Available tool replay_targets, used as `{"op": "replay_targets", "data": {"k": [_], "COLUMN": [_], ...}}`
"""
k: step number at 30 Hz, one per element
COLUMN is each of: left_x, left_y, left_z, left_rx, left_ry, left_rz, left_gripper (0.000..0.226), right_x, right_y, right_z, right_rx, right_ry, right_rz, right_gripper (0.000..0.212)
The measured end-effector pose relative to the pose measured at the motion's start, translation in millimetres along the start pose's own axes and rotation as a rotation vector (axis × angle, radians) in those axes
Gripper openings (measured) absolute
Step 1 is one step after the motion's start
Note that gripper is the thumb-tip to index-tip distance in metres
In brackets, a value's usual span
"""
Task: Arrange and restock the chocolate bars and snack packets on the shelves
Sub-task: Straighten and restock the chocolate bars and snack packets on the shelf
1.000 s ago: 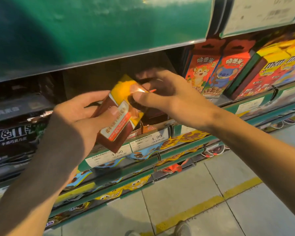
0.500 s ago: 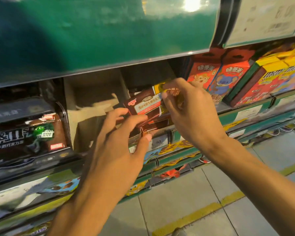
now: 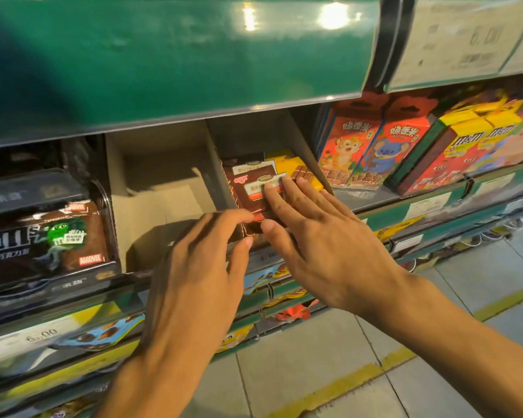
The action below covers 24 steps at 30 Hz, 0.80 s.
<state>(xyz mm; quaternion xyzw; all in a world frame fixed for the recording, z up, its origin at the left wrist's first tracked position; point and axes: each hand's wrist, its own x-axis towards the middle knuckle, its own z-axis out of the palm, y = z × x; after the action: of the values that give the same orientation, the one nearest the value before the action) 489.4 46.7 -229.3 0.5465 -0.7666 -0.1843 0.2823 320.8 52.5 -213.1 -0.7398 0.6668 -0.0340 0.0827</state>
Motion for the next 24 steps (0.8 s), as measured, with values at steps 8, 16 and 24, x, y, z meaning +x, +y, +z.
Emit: {"op": "replay_targets", "data": {"k": [8, 16, 24], "left_x": [0.8, 2.0, 0.1], "left_y": [-4.2, -7.2, -8.4], "left_z": [3.8, 3.9, 4.8], "left_rx": [0.038, 0.052, 0.048], "left_ry": [0.010, 0.011, 0.044], "left_rz": [0.000, 0.030, 0.065], "left_gripper": [0.012, 0.010, 0.013], "right_x": [32.9, 24.4, 77.1], "right_y": [-10.8, -10.7, -3.7], "right_z": [-6.5, 1.0, -1.7], "right_rx": [0.067, 0.056, 0.039], "right_ry": [-0.064, -0.057, -0.002], "right_rz": [0.040, 0.013, 0.001], "right_gripper": [0.067, 0.068, 0.073]}}
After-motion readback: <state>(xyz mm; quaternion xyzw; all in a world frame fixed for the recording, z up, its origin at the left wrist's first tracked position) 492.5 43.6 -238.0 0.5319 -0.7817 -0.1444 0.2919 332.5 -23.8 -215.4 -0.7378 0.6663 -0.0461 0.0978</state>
